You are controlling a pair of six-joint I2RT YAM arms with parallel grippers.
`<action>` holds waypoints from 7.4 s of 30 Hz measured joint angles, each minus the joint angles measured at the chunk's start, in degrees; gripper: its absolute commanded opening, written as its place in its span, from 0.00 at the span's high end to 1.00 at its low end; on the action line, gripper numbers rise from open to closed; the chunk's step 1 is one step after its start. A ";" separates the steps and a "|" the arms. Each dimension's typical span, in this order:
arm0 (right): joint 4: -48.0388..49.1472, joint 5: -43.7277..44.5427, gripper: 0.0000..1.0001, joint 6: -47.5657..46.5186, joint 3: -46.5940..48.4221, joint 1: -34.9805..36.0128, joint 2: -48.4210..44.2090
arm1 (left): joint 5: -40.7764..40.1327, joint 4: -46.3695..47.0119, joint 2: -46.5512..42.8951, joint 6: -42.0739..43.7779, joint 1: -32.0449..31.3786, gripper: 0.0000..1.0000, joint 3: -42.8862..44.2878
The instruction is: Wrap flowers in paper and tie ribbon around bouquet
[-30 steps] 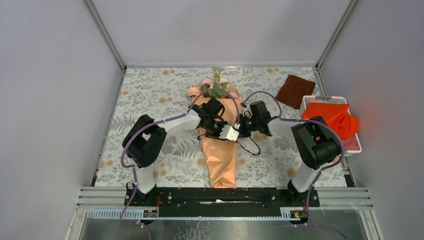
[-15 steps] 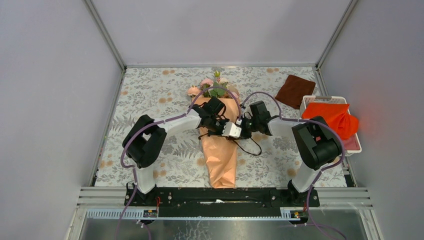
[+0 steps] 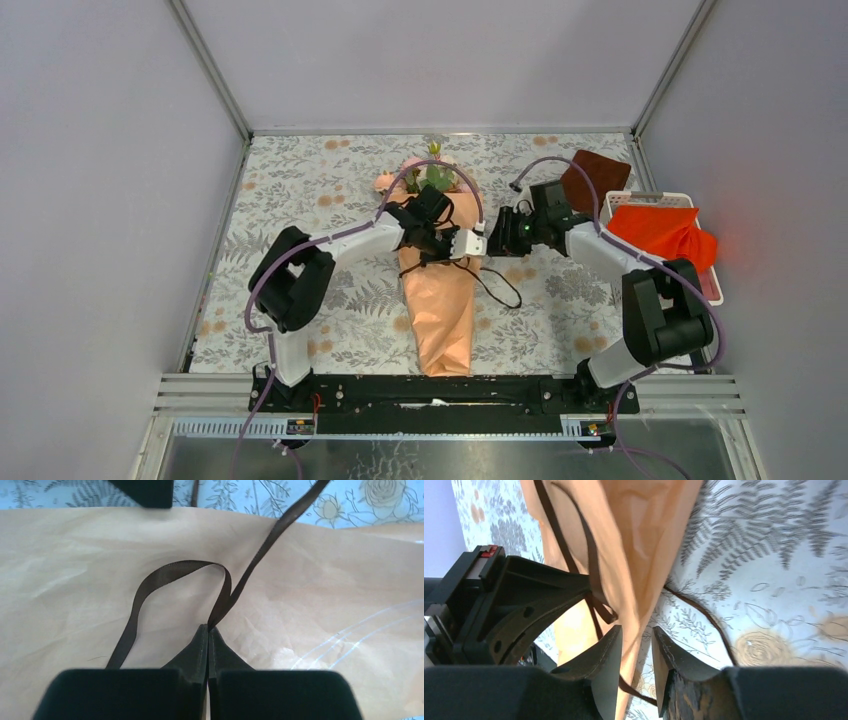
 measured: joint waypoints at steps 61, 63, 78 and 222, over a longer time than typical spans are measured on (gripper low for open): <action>33.03 13.79 0.64 14.05 -18.23 11.76 -5.31 | 5.42 -11.74 1.25 -19.32 5.35 1.00 11.74; 31.67 13.77 0.62 11.65 -16.87 11.74 -4.76 | 5.33 -11.76 3.96 -20.20 6.71 1.00 14.08; 30.75 16.37 0.61 8.24 -11.96 11.76 2.29 | 5.07 -12.22 8.35 -23.12 7.26 1.00 16.28; 11.23 6.25 0.41 -35.65 -9.64 5.84 -2.12 | -9.42 -10.29 -15.39 -2.34 47.67 1.00 -16.79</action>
